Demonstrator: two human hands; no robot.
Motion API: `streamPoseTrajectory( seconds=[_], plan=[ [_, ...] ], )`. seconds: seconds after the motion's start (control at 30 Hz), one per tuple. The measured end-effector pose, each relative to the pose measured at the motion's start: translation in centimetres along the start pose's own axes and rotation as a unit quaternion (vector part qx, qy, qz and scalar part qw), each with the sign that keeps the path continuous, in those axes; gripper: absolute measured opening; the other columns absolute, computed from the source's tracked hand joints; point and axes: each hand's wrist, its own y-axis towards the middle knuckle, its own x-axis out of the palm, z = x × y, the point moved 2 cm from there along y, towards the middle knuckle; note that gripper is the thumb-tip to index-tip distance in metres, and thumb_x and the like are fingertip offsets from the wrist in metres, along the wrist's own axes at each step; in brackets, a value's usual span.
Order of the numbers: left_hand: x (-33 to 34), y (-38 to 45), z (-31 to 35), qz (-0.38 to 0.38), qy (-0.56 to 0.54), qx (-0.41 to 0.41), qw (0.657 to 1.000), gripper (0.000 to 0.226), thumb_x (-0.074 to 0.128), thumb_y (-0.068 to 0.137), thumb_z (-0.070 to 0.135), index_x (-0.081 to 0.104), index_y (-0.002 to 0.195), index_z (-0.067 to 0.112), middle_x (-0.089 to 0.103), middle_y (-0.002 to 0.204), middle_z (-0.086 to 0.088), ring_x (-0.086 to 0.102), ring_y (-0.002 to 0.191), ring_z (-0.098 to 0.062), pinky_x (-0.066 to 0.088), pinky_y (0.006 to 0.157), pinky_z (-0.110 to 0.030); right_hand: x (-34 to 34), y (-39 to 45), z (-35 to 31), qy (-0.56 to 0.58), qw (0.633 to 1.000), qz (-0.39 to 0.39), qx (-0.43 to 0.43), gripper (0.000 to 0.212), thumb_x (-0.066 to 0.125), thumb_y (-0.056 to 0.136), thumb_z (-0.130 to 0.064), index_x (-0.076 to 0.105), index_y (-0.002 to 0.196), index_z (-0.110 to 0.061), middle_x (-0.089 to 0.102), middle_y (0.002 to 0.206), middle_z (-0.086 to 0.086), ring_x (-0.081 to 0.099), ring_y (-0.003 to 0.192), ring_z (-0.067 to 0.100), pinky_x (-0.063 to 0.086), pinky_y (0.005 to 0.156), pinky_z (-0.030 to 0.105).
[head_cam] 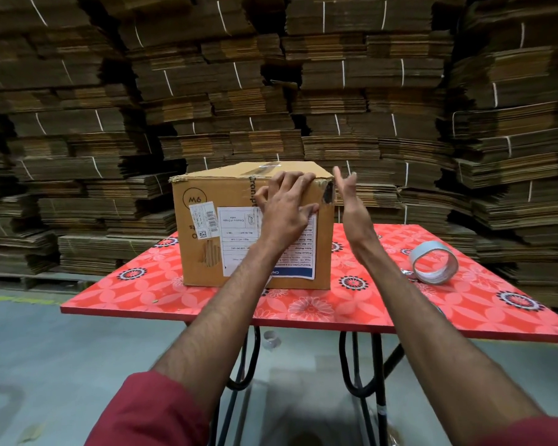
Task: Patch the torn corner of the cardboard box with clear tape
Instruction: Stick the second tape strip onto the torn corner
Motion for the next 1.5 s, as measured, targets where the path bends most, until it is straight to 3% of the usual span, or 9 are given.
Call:
streamPoseTrajectory(
  seconds=[0.1, 0.17, 0.27, 0.37, 0.47, 0.87, 1.13, 1.33, 1.5],
  plan=[
    [-0.1, 0.1, -0.1, 0.007, -0.007, 0.002, 1.000, 0.061, 0.069, 0.084, 0.047, 0.048, 0.140, 0.037, 0.047, 0.141, 0.014, 0.029, 0.135, -0.014, 0.018, 0.095, -0.038, 1.2, 2.2, -0.2, -0.033, 0.999, -0.021, -0.025, 0.065, 0.021, 0.104, -0.063, 0.026, 0.161, -0.032, 0.023, 0.168, -0.011, 0.019, 0.154, 0.005, 0.015, 0.129, 0.039],
    [-0.2, 0.1, -0.2, 0.008, -0.011, 0.006, 1.000, 0.060, 0.069, 0.084, 0.047, 0.049, 0.140, 0.037, 0.047, 0.141, 0.013, 0.030, 0.135, -0.014, 0.019, 0.095, -0.039, 1.0, 3.4, 0.0, -0.036, 0.998, -0.024, -0.044, 0.053, 0.032, 0.109, -0.049, 0.035, 0.158, -0.030, 0.040, 0.162, -0.003, 0.038, 0.147, 0.010, 0.030, 0.124, 0.042],
    [-0.2, 0.1, -0.3, 0.007, -0.012, 0.011, 1.000, 0.060, 0.068, 0.084, 0.047, 0.048, 0.140, 0.037, 0.047, 0.141, 0.014, 0.029, 0.135, -0.014, 0.019, 0.095, -0.038, -0.7, 4.0, -0.6, -0.038, 0.997, -0.029, -0.054, 0.040, 0.046, 0.108, -0.036, 0.061, 0.141, -0.018, 0.068, 0.132, 0.015, 0.067, 0.108, 0.011, 0.053, 0.100, 0.041],
    [0.0, 0.1, -0.2, 0.014, -0.018, 0.012, 1.000, 0.061, 0.069, 0.083, 0.046, 0.049, 0.140, 0.036, 0.048, 0.140, 0.014, 0.028, 0.134, -0.012, 0.019, 0.094, -0.037, -1.7, 4.3, -0.9, -0.102, 0.990, -0.057, -0.074, 0.033, 0.056, 0.104, -0.035, 0.071, 0.127, -0.018, 0.072, 0.117, 0.018, 0.067, 0.090, 0.008, 0.056, 0.077, 0.029],
    [0.2, 0.0, -0.3, 0.024, -0.028, 0.009, 0.999, 0.062, 0.069, 0.083, 0.044, 0.049, 0.140, 0.033, 0.049, 0.139, 0.013, 0.029, 0.134, -0.012, 0.018, 0.093, -0.037, -1.5, 4.4, -0.5, -0.173, 0.977, -0.055, -0.115, 0.035, 0.067, 0.096, -0.042, 0.072, 0.124, -0.022, 0.071, 0.119, -0.006, 0.064, 0.108, 0.005, 0.054, 0.096, 0.034],
    [-0.4, -0.1, -0.9, -0.011, -0.010, 0.039, 0.999, 0.069, 0.068, 0.085, 0.047, 0.043, 0.147, 0.031, 0.042, 0.146, 0.012, 0.023, 0.137, -0.013, 0.014, 0.094, -0.032, -2.0, 4.2, 1.5, -0.318, 0.932, -0.100, -0.141, 0.084, 0.073, 0.088, -0.049, 0.026, 0.157, -0.037, 0.027, 0.167, -0.011, 0.037, 0.149, 0.024, 0.028, 0.119, 0.059],
    [-1.1, 0.1, -0.9, -0.049, -0.007, 0.043, 0.998, 0.072, 0.068, 0.085, 0.041, 0.038, 0.150, 0.035, 0.036, 0.150, 0.015, 0.018, 0.141, -0.012, 0.013, 0.098, -0.033, -2.8, 4.2, 0.5, -0.258, 0.941, -0.184, -0.117, 0.093, 0.078, 0.089, -0.029, 0.021, 0.162, -0.034, 0.017, 0.171, -0.007, 0.021, 0.148, 0.006, 0.026, 0.120, 0.029],
    [-1.2, 0.1, -1.1, -0.055, -0.012, 0.045, 0.997, 0.072, 0.070, 0.083, 0.039, 0.038, 0.149, 0.037, 0.037, 0.148, 0.016, 0.019, 0.140, -0.012, 0.013, 0.095, -0.033, -4.2, 4.8, 0.3, -0.118, 0.955, -0.269, -0.051, 0.084, 0.074, 0.090, -0.013, 0.031, 0.159, -0.034, 0.011, 0.170, -0.013, 0.037, 0.141, 0.000, 0.051, 0.096, 0.016],
    [-1.2, 0.2, -1.3, -0.051, -0.026, 0.046, 0.997, 0.072, 0.071, 0.083, 0.038, 0.040, 0.148, 0.037, 0.039, 0.148, 0.016, 0.021, 0.140, -0.013, 0.016, 0.098, -0.035, -5.0, 5.6, 0.5, -0.109, 0.950, -0.292, -0.025, 0.085, 0.076, 0.086, -0.022, 0.033, 0.155, -0.046, 0.015, 0.170, -0.013, 0.017, 0.154, 0.006, 0.031, 0.111, 0.015]
  ],
)
